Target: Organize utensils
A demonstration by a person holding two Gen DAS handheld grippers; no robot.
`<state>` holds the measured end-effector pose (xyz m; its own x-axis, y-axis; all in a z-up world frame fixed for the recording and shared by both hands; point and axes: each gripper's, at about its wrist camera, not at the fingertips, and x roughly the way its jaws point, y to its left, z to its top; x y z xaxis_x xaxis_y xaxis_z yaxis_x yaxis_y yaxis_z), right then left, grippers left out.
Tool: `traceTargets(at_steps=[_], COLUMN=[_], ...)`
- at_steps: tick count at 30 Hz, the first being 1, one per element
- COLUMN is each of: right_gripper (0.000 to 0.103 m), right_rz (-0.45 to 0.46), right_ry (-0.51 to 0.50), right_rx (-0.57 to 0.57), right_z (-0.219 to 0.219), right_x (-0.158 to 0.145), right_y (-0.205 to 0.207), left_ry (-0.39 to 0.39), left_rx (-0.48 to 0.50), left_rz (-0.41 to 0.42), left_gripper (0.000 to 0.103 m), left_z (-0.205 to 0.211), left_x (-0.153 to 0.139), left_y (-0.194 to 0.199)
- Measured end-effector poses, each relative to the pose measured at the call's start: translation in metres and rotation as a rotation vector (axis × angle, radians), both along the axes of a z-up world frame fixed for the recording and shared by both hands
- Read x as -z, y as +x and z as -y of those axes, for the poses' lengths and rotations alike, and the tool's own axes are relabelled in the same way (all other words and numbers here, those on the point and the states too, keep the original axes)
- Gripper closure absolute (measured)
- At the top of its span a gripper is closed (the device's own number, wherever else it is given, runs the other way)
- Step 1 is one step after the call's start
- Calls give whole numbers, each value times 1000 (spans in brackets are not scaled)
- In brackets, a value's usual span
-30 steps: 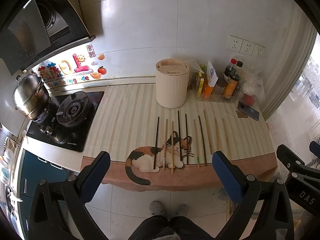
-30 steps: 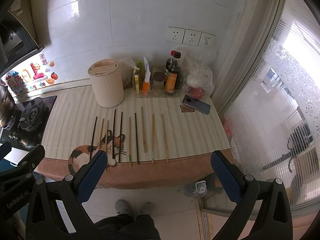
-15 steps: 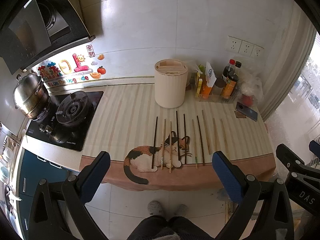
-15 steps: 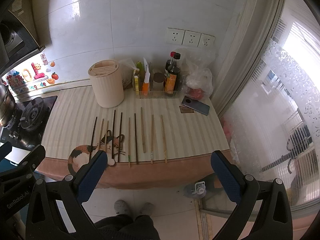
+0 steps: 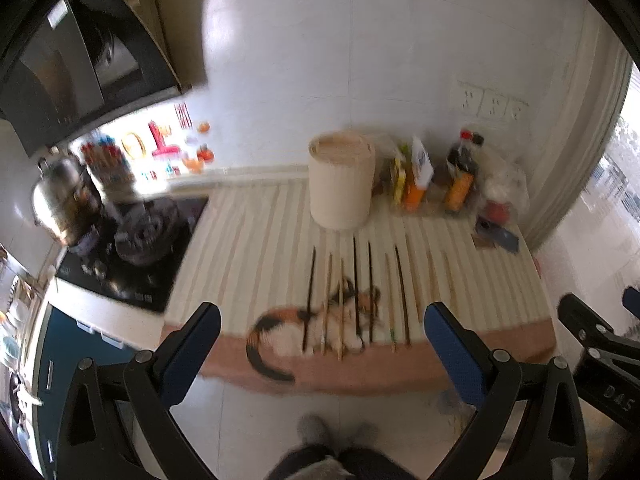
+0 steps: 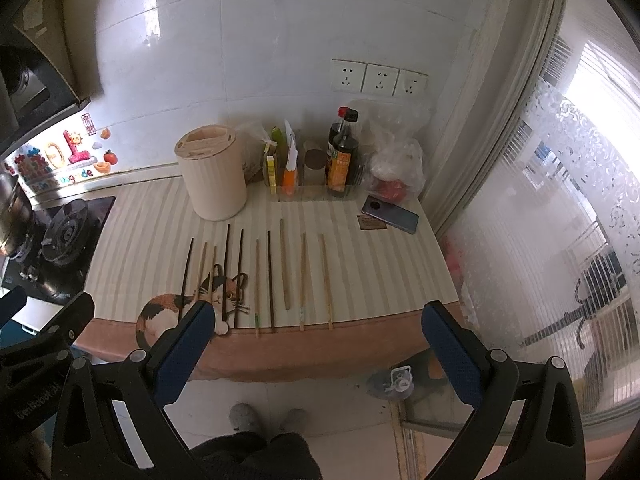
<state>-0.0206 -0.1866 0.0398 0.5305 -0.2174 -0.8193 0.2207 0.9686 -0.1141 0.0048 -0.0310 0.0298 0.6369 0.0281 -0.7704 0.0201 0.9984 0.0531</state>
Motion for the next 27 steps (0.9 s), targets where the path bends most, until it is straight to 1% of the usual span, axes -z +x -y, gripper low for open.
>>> traceTargets(at_steps=[1, 3, 6, 7, 9, 13, 14, 15, 16, 17, 19, 21, 22, 24, 25, 27], right_gripper=[0, 0, 0, 0, 0, 1, 4, 8, 8, 9, 13, 20, 22, 28, 29, 36], right_rz=[6, 39, 87, 100, 96, 60, 45, 19, -16, -35, -94, -142, -168, -207, -232, -265], right_ry=[1, 11, 31, 36, 46, 69, 76, 80, 93, 110, 134, 144, 149, 163, 172, 192], right_rx=[3, 7, -11, -21, -24, -27, -27, -25, -30, -41, -68, -86, -89, -88, -82, -78], right_z=[3, 11, 20, 25, 30, 37, 36, 35, 33, 32, 25, 17, 14, 9, 7, 4], right_x=[-2, 0, 9, 16, 31, 77, 90, 102, 117, 129, 157, 184, 198, 225, 237, 256], right_y=[1, 6, 16, 25, 32, 58, 64, 72, 83, 88, 106, 120, 128, 144, 153, 165], left_ry=[23, 47, 32, 33, 35, 77, 93, 105, 102, 92, 68, 55, 45, 43, 39, 20], left_rx=[-11, -33, -69, -87, -113, -141, -153, -165, -167, -169, -161, -152, -139, -112, -98, -72], left_rz=[25, 47, 46, 48, 39, -24, -42, -81, -115, -170, -247, -314, -346, -409, -438, -506], left_gripper=[0, 0, 0, 0, 0, 0, 0, 0, 0, 0, 1, 4, 6, 22, 26, 36], left_z=[3, 4, 1, -1, -5, -18, -22, -28, -33, -39, -47, -52, -54, -53, -52, -52], left_x=[2, 11, 31, 38, 57, 98, 108, 124, 136, 153, 180, 206, 220, 247, 260, 285], left_y=[3, 12, 28, 32, 44, 70, 78, 89, 97, 109, 125, 139, 148, 163, 170, 185])
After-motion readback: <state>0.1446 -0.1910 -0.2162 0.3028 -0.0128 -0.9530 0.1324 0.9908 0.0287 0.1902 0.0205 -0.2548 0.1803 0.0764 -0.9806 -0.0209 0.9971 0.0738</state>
